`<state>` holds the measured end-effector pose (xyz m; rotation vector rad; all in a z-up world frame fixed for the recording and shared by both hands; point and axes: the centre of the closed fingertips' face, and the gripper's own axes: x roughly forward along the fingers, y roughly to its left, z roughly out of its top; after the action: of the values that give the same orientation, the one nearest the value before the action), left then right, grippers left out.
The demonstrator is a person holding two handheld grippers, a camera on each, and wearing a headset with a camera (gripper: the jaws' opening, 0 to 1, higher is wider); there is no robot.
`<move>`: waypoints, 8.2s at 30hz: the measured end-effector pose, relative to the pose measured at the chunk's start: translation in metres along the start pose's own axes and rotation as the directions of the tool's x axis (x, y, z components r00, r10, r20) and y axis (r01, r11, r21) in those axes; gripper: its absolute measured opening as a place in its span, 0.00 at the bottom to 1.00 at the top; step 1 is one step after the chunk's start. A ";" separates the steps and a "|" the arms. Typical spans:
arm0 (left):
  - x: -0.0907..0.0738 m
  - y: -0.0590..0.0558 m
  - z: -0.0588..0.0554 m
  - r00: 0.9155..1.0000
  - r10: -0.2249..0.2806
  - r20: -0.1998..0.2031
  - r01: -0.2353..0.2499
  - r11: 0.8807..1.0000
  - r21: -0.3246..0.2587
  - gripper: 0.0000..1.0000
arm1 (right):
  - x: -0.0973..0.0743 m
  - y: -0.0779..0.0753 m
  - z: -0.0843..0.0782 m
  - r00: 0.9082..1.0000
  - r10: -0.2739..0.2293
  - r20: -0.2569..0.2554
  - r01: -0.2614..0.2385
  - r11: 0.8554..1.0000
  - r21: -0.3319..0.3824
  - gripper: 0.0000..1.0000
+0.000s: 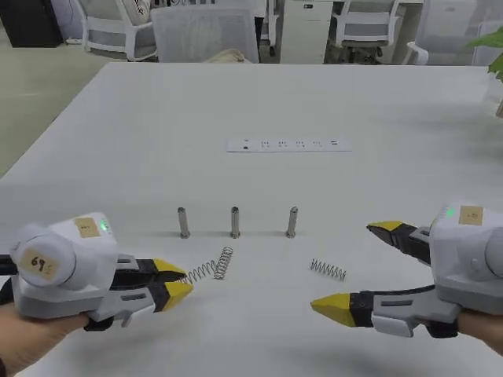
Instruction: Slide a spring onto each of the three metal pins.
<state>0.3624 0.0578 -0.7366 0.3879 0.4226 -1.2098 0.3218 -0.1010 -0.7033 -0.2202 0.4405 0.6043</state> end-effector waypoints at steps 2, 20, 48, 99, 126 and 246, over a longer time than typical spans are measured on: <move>0.000 -0.001 0.003 1.000 -0.002 0.004 0.002 1.000 0.002 0.02 | 0.003 0.002 0.004 1.000 0.015 0.002 -0.015 1.000 -0.006 0.86; 0.003 -0.012 0.019 0.999 -0.013 0.041 0.013 1.000 0.012 0.02 | 0.037 0.027 0.046 0.984 0.168 0.056 -0.167 0.986 -0.020 0.74; 0.008 -0.042 0.041 0.992 -0.100 0.077 0.094 0.992 0.082 0.02 | 0.052 0.071 0.035 0.937 0.348 -0.002 -0.348 0.937 0.005 0.32; 0.016 -0.060 0.046 0.986 -0.152 0.067 0.142 0.980 0.139 0.02 | 0.041 0.102 0.046 0.808 0.496 -0.318 -0.566 0.805 -0.181 0.09; 0.020 -0.066 0.044 0.984 -0.163 0.072 0.156 0.984 0.088 0.02 | 0.040 0.105 0.038 0.676 0.409 -0.613 -0.684 0.659 -0.313 0.08; -0.015 -0.022 0.012 0.987 0.025 0.158 -0.001 0.989 -0.150 0.70 | 0.086 -0.065 0.034 0.681 0.165 -0.713 -0.476 0.840 -0.260 0.08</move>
<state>0.3386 0.0575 -0.7202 0.1626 0.3689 -1.1789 0.4345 -0.0993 -0.7084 -0.8198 1.0722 0.9860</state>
